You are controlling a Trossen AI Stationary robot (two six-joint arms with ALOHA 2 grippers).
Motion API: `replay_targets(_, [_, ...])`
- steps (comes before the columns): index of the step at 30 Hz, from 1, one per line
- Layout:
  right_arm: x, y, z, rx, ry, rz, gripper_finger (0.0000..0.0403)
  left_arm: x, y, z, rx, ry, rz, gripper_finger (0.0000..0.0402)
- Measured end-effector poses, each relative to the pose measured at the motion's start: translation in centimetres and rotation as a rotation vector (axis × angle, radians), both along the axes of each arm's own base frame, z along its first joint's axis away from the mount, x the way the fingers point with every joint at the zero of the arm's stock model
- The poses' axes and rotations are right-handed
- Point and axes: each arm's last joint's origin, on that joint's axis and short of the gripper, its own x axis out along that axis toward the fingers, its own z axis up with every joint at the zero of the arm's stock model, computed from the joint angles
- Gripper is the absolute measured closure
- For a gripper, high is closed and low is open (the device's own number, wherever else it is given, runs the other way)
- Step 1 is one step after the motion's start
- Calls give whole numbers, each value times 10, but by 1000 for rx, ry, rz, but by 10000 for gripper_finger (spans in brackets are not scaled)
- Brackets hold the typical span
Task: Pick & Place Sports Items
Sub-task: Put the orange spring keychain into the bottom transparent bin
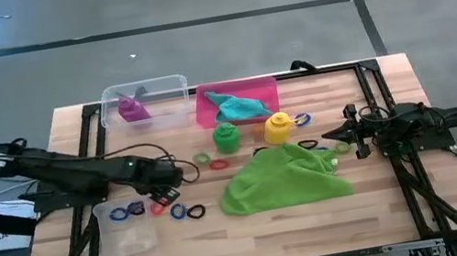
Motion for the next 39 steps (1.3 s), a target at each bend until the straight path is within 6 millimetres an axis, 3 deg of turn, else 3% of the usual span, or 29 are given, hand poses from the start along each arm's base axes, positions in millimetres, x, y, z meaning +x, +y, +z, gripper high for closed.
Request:
replay_targets(22, [0,0,0,0,0,0,403,10,-3,-24,6,113,-59,227])
replay_targets(39, [0,0,0,0,0,0,402,14,-4,-32,7,136,-78,227])
